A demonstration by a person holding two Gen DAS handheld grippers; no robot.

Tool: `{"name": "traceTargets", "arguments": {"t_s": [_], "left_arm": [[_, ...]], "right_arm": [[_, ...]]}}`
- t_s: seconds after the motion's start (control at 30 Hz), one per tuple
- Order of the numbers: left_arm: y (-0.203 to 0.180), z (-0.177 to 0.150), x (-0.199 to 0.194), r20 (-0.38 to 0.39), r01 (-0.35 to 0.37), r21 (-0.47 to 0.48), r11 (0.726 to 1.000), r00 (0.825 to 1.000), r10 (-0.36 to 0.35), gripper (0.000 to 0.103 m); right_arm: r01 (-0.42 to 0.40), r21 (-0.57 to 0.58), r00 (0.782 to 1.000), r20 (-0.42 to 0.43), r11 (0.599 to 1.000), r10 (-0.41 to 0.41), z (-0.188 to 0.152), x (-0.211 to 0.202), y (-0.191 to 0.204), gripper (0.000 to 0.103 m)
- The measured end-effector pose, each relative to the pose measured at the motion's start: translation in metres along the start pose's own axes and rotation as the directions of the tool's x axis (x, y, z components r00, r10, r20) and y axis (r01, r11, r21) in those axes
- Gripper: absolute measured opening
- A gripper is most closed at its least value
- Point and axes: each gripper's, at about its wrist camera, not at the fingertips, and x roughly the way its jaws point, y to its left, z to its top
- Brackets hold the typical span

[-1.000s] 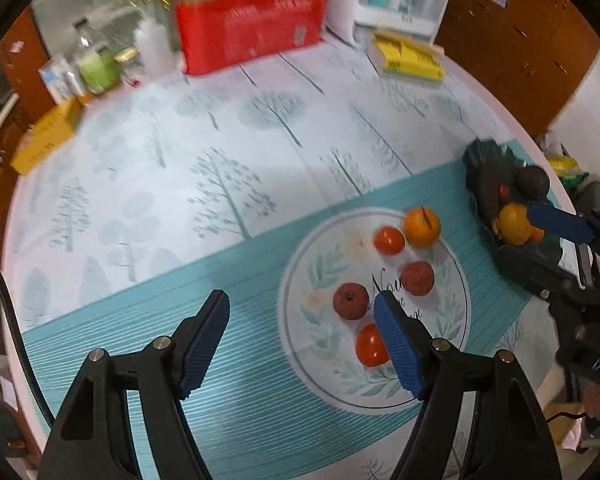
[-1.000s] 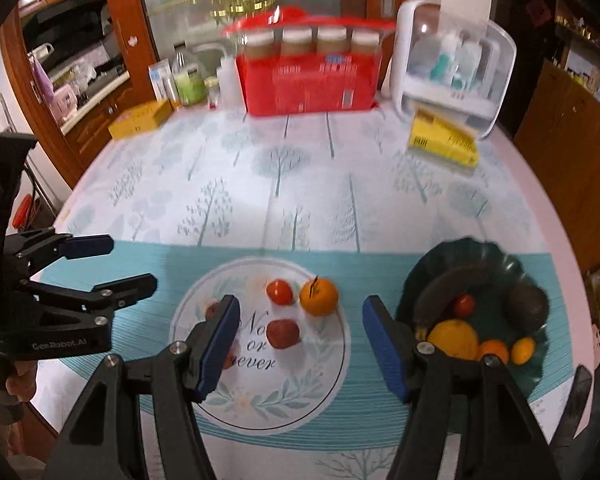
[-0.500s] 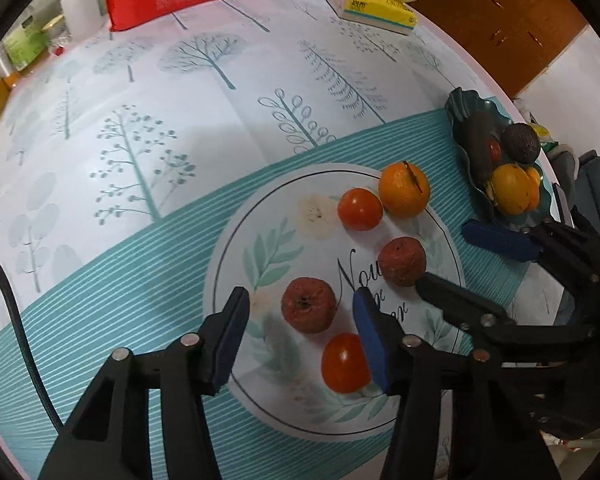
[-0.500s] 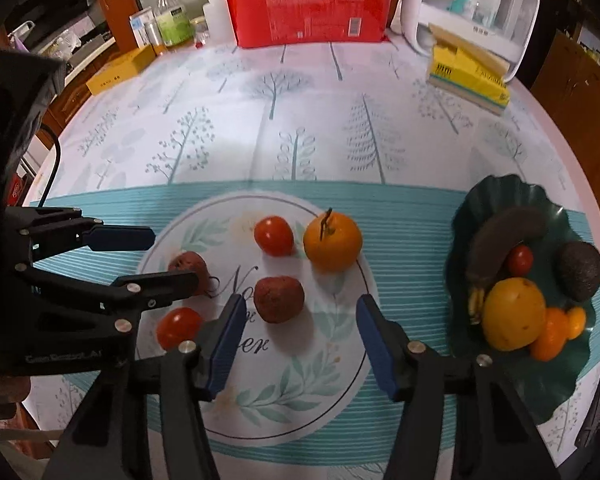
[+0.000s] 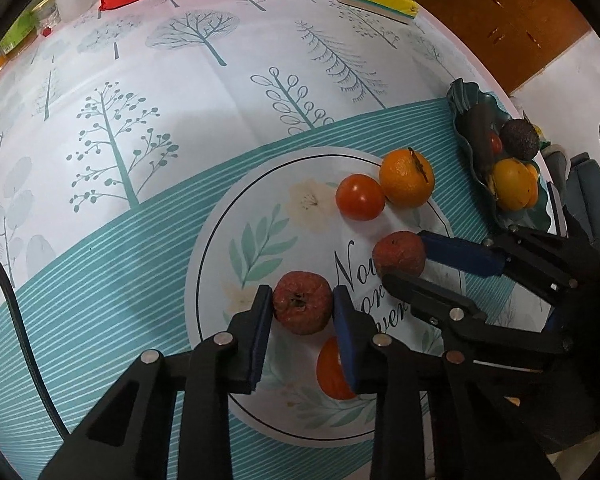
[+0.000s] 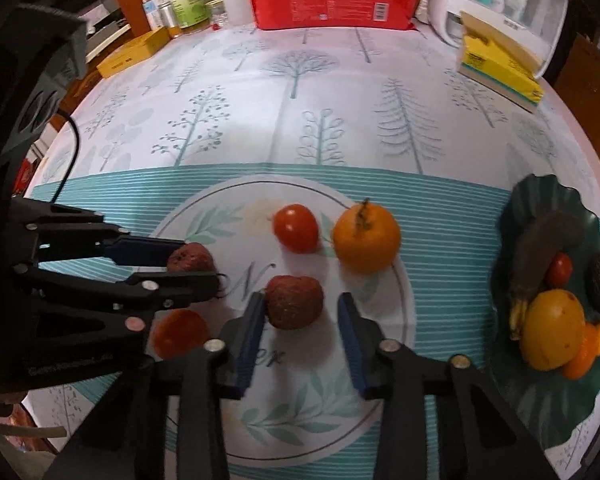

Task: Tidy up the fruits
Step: 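Grasp a dark red lychee with left tool while right tool grasps another lychee, then carry the lychee with left tool while right tool carries its lychee to the green plate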

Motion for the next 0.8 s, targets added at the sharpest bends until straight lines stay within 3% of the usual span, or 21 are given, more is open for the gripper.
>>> {"name": "traceTargets", "arguments": {"t_s": [0.13,0.37,0.53,0.8], "left_arm": [[0.001,-0.001,0.0,0.007,0.007,-0.01,1.0,1.0,-0.007,0.028],[0.004,-0.003,-0.004,0.017,0.004,-0.041,0.999,1.0,-0.003,0.028],[-0.007,-0.009,-0.012,0.031,-0.039,-0.037,0.999,0.999,0.04,0.027],[-0.05,-0.018,-0.057,0.106,-0.14,0.042,0.989,0.985,0.135,0.027]], "right_arm": [[-0.001,-0.01,1.0,0.001,1.0,0.001,0.001,0.001,0.002,0.031],[-0.09,0.042,0.995,-0.027,0.995,0.091,0.0,0.009,-0.007,0.031],[-0.084,0.033,0.996,-0.02,0.996,0.085,-0.003,0.004,-0.005,0.029],[-0.044,-0.003,0.998,0.035,0.999,0.045,-0.027,-0.045,-0.007,0.029]]}}
